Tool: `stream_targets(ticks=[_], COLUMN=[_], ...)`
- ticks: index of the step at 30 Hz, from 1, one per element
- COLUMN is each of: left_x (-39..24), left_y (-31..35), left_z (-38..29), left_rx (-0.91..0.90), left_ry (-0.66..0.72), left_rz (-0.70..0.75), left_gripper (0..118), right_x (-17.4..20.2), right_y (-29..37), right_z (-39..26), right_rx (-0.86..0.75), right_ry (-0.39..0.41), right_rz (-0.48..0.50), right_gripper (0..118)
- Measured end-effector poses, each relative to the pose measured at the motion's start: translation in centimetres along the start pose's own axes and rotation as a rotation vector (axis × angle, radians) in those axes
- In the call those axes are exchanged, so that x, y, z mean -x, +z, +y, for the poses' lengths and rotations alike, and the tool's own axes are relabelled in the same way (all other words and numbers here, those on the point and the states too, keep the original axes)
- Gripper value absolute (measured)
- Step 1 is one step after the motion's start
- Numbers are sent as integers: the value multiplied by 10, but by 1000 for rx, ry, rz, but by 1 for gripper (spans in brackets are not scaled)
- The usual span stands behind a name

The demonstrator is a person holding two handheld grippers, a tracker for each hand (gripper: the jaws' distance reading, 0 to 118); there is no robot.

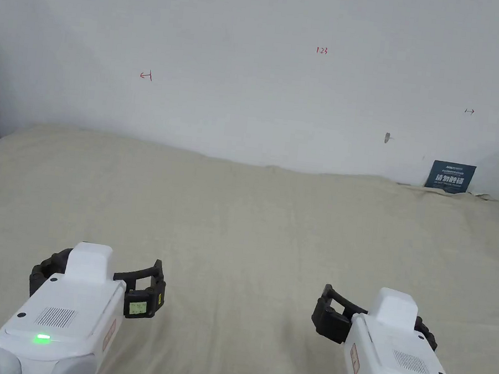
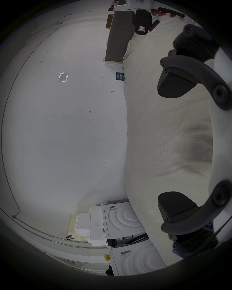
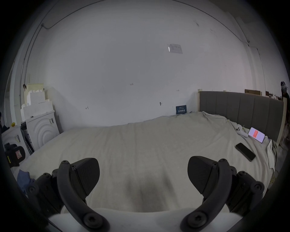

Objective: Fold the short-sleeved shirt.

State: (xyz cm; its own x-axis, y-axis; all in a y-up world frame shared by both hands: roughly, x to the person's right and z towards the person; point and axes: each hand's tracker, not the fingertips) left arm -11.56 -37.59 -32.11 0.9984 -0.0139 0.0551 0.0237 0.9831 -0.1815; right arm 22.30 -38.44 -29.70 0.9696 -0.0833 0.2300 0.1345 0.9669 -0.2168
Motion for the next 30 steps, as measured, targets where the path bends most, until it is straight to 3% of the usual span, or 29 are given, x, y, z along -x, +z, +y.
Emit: stream_targets(ticks=[16,30], left_x=[0,0], left_y=[1,-1], left_z=[-6,-10], left_rx=[-26,-43], left_ry=[-19,-19], left_rz=[6,9], left_gripper=[118,118], right_x=[1,3], right_y=[0,-1], right_z=[-10,-8], right_rx=[-23,-19], right_ry=[91,96], right_rz=[-32,-7], right_gripper=[114,114])
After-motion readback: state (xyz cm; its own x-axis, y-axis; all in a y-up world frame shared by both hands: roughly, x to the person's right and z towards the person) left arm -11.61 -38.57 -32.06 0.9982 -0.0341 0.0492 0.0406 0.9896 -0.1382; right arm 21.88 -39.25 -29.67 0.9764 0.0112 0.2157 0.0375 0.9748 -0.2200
